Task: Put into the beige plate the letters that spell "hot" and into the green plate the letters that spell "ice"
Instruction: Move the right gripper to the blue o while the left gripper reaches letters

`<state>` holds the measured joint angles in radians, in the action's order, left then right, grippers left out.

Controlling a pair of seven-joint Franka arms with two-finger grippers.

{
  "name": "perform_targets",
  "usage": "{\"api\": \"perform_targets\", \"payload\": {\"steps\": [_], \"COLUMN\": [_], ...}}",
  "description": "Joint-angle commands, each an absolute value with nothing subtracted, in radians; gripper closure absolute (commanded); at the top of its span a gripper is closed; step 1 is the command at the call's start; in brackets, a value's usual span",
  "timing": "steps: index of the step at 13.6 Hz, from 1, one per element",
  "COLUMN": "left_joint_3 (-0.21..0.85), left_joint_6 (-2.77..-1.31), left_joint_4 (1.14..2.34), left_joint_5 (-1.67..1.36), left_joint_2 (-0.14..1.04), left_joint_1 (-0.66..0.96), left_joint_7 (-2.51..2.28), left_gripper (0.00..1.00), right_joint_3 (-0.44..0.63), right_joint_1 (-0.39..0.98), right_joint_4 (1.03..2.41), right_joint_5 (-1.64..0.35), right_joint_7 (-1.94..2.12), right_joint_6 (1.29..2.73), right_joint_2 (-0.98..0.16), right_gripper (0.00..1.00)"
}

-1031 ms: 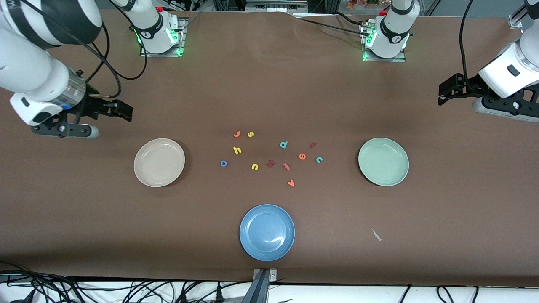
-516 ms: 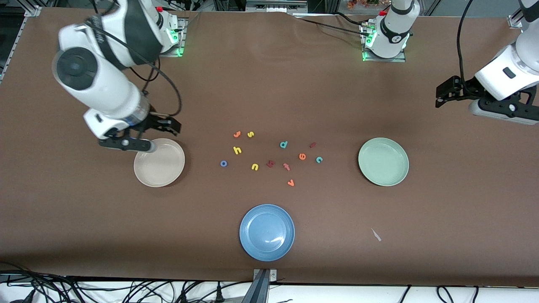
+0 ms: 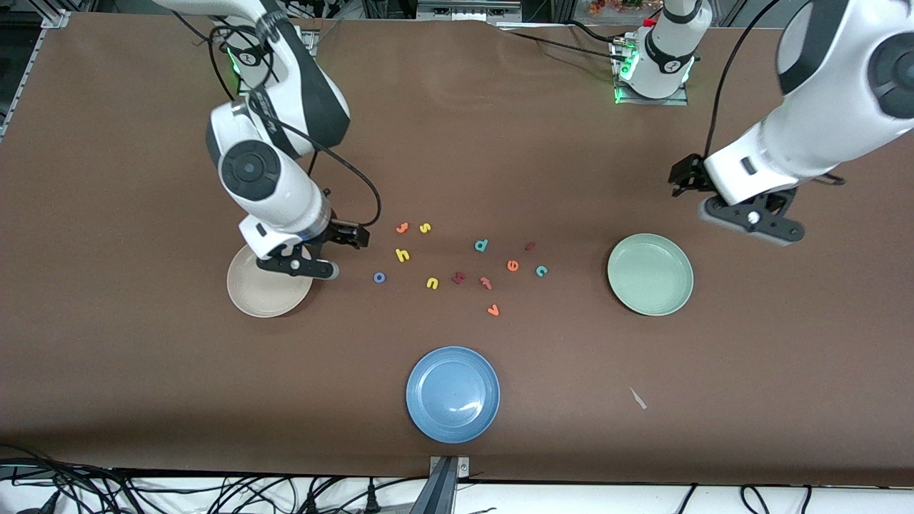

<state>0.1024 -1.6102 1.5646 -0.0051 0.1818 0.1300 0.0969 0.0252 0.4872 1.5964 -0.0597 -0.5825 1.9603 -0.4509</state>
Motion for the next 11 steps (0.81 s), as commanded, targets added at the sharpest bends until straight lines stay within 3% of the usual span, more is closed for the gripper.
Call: {"api": "perform_targets", "payload": {"steps": [1, 4, 7, 11], "left_joint_3": [0.103, 0.103, 0.100, 0.101], "left_joint_6": [-1.637, -1.641, -1.790, -1.834], "left_joint_4": [1.496, 1.473, 1.474, 1.471], "left_joint_5": [0.008, 0.006, 0.015, -0.002], "left_joint_2": [0.300, 0.342, 0.475, 0.573], "left_joint_1": [0.133, 0.181, 0.183, 0.186], "left_joint_7": [0.110, 0.112, 0.115, 0.117], "left_gripper": [0.00, 0.00, 0.00, 0.00], "right_joint_3": [0.031, 0.031, 0.031, 0.031], "right_joint_1": [0.494, 0.492, 0.492, 0.499], "right_joint_4": [1.588, 1.580, 1.578, 1.577], "right_joint_5": [-0.077, -0.087, -0.159, -0.156], "right_joint_7": [-0.613, -0.612, -0.598, -0.595], "right_joint_6": [2.037, 2.097, 2.166, 2.226], "right_joint_2": [-0.521, -0.584, -0.639, -0.704], "right_gripper": [0.00, 0.00, 0.01, 0.01]}}
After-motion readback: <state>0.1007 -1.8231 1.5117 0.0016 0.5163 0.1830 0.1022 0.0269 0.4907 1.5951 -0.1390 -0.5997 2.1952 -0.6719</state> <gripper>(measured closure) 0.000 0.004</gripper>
